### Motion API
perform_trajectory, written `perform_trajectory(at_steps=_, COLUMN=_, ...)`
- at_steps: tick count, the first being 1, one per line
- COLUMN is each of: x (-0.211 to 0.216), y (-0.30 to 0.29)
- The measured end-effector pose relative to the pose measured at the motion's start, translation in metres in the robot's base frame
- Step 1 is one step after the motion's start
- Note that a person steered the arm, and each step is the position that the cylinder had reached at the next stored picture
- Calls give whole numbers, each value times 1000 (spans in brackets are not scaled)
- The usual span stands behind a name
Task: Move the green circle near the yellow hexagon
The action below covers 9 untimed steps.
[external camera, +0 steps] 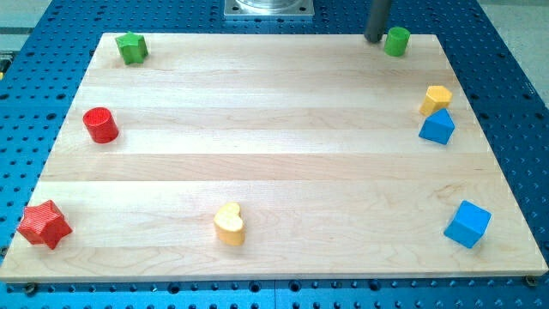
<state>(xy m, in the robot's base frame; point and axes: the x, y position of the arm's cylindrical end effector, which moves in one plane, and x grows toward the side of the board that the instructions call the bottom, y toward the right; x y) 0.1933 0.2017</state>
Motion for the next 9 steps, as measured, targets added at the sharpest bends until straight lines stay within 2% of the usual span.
perform_trajectory(at_steps=2, x=58, y=13)
perform_trajectory(at_steps=3, x=12, y=16)
perform_trajectory(at_steps=4, x=34, y=44)
perform_trajectory(at_steps=5, x=76, y=51)
perform_trajectory(at_steps=6, x=96, y=52)
perform_trajectory(at_steps=7, x=73, y=79)
perform_trajectory(at_steps=9, x=124, y=92)
